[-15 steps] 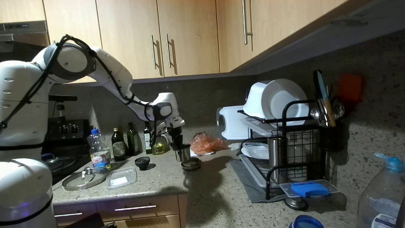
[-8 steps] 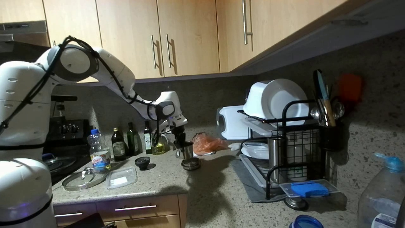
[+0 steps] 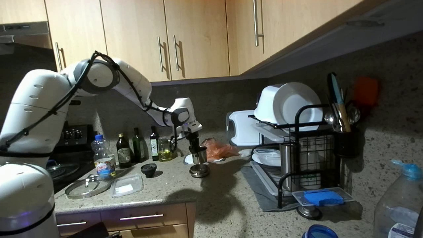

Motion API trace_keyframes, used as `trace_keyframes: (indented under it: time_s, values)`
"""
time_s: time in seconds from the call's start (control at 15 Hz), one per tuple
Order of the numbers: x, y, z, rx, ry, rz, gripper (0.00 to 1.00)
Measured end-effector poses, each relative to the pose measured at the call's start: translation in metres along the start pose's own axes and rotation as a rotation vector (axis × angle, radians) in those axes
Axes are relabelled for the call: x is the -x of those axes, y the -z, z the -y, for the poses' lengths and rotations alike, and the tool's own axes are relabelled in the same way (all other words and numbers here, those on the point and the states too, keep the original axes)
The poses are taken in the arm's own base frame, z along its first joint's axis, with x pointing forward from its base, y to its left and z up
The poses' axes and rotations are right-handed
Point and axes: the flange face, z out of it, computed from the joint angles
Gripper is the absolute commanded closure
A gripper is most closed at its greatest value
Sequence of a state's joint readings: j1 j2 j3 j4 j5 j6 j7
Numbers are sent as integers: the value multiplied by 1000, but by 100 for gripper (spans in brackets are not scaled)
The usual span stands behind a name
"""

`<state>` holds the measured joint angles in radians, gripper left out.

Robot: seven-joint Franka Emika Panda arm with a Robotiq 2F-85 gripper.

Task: Put the tin cup into the tin bowls

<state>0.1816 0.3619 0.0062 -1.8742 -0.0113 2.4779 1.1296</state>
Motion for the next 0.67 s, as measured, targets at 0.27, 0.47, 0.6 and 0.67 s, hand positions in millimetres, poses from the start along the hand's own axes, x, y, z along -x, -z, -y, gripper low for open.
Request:
trace_keyframes:
  time_s: [0.27,0.47,0.6,0.67]
  values:
    - [2,-26,18,14,43,15,97]
    - [7,-35,27,19,56,21,97]
    - [10,-35,30,20,61,23,97]
    - [10,-35,30,20,62,23,97]
